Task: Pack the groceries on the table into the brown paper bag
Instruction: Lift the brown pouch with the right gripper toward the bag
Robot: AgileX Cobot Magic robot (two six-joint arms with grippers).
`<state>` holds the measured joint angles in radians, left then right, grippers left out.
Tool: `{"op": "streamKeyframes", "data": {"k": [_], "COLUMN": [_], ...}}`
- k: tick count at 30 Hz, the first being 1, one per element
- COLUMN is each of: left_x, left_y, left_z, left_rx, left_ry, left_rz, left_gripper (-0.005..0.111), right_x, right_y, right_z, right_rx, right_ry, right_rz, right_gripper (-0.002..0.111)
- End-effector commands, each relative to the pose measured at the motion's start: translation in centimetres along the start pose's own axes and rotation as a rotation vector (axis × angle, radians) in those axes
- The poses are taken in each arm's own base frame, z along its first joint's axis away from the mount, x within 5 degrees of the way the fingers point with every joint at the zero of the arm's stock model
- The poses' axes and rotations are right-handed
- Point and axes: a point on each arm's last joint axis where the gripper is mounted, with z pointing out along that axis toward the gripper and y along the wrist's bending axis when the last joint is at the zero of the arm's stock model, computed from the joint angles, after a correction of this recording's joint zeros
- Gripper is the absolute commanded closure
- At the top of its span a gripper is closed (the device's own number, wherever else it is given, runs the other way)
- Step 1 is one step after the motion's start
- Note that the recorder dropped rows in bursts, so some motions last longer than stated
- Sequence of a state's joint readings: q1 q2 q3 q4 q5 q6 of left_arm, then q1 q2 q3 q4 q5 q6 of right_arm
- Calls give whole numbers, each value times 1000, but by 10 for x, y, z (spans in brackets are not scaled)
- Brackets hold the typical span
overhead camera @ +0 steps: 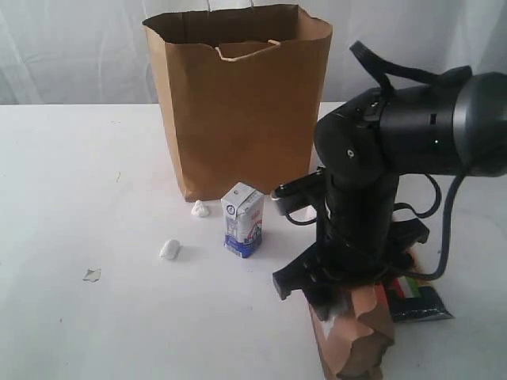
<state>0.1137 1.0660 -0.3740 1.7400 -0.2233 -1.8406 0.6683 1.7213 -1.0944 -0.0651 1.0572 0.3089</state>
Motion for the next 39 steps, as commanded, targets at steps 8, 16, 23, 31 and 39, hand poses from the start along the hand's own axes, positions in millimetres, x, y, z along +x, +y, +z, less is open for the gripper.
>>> {"op": "streamKeyframes", "data": {"k": [8,16,23,31,39], "left_x": [1,1,2,2,3], "left_y": [1,1,-3,-6,-11], "left_z": [-1,-1,-1,-2,-2], "left_rx": [-8,-6,30,72,121], "left_ry": [-2,-2,2,7,13], "left_rz": [14,14,14,14,14], "left_gripper": [107,107,107,107,107], "right_x": [4,23,60,43,-9], "right_y": [1,-9,-31,-54,-52], "right_z": [2,-65,-181,-238,-236], "right_rx": [-6,-51,-157,-386,-583], "right_ry": [64,-183,-679,-1113,-1336], "right_rz": [-12,-131,-103,105,249], "right_gripper": [94,108,108,108,108]}}
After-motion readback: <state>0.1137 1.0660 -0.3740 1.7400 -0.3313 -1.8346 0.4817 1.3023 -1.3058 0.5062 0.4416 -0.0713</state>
